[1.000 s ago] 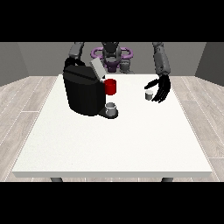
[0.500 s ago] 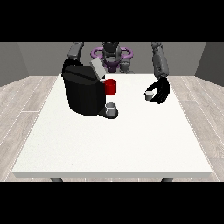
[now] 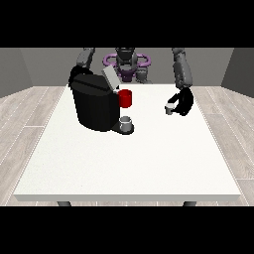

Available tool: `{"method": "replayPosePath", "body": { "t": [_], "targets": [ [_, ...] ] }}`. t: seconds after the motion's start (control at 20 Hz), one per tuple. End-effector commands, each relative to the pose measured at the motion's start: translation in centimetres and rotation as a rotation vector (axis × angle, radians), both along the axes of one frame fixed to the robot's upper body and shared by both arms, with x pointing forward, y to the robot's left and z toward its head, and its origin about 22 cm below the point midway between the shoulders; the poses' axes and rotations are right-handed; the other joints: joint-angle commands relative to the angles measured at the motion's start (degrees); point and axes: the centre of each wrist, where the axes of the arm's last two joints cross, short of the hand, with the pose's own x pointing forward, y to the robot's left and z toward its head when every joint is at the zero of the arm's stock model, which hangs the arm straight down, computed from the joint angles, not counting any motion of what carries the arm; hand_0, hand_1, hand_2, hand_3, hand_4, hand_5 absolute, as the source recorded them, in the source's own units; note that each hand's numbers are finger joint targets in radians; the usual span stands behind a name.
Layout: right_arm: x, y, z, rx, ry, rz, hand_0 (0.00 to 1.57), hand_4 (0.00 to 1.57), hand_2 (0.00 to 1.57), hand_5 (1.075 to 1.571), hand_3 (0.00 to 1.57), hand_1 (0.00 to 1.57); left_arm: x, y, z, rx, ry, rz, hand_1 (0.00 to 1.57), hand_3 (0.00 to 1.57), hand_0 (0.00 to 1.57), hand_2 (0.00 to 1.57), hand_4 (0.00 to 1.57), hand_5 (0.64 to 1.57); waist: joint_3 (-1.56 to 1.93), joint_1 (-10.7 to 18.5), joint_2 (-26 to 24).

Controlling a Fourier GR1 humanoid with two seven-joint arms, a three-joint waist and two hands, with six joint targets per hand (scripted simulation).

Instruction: Insert the coffee pod into the coffee machine and close the lid

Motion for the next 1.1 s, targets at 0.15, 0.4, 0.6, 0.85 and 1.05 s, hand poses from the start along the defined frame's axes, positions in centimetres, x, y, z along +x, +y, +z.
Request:
{"method": "replayPosePath", "body": {
  "t": [0.15,0.4,0.6,0.85,1.05],
  "targets": [
    [0.2,-1.6,-1.0,-0.002,0.05,-0.021,0.0,0.43,0.0,1.571,0.0,0.0,1.9,-1.0,2.6,-0.044,-0.031,-0.142,1.48,1.41,1.48,1.47,0.63,1.571,-0.06,0.6,-2.7],
    [0.6,-2.5,-3.6,0.031,0.108,-0.051,0.0,0.46,0.0,1.571,0.0,0.0,4.8,-4.0,7.0,-0.036,-0.037,-0.222,1.32,1.35,1.32,1.38,0.58,1.571,-0.02,1.7,-4.7],
    [-0.9,-2.0,-6.6,0.023,0.173,-0.071,0.0,0.49,0.0,1.571,0.0,0.0,4.9,-6.6,6.6,-0.038,0.005,-0.277,1.26,1.29,1.26,1.33,0.54,1.571,-0.01,3.6,-9.2],
    [0.5,-0.8,-4.7,-0.002,0.127,-0.019,0.0,0.46,0.0,1.571,0.0,0.0,6.5,-8.4,9.2,-0.032,-0.017,-0.245,1.26,1.29,1.26,1.33,0.54,1.571,-0.04,0.8,-7.4],
    [1.4,0.8,-2.9,0.032,0.081,0.032,0.0,0.49,0.0,1.571,0.0,0.0,7.6,-7.9,12.6,-0.048,-0.082,-0.246,1.25,1.29,1.25,1.33,0.56,1.571,-0.04,-1.4,-6.4]
  ]
}}
